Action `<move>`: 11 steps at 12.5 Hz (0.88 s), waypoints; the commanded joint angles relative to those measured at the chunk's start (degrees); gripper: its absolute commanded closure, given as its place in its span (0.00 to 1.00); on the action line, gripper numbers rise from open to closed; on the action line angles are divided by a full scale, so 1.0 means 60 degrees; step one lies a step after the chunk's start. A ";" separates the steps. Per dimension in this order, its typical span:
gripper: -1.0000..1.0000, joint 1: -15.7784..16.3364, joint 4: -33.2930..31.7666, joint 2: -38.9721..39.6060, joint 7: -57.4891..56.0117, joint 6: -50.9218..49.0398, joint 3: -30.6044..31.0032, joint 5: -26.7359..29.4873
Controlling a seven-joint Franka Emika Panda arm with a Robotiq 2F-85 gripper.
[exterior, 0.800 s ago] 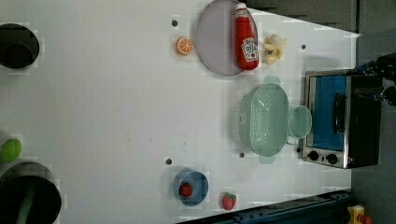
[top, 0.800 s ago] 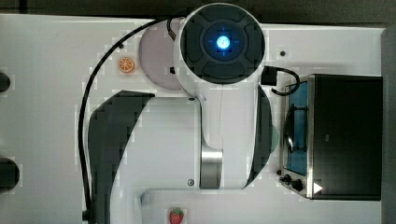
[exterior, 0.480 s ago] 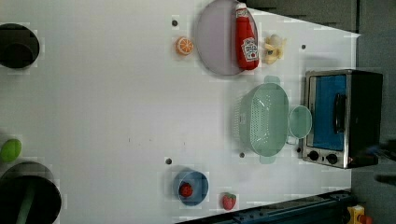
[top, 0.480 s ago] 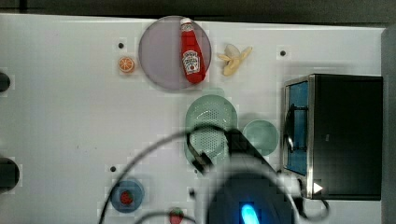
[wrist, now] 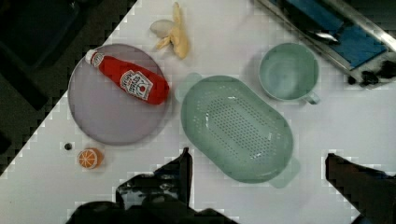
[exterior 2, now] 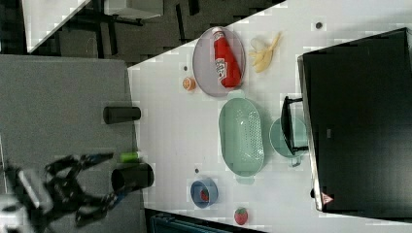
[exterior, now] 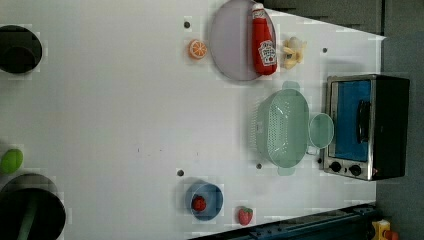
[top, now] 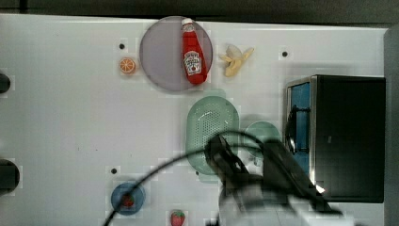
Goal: Drag strainer right to left.
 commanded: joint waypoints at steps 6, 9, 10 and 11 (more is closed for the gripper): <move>0.00 0.0158 -0.1457 0.4279 0.3026 0.2523 0.0173 0.0007; 0.00 0.0163 -0.1932 0.5398 0.4257 0.4439 0.0242 0.0007; 0.00 0.0163 -0.2156 0.5725 0.4720 0.5038 0.0267 0.0007; 0.00 0.0165 -0.2389 0.6036 0.5179 0.5547 0.0303 0.0007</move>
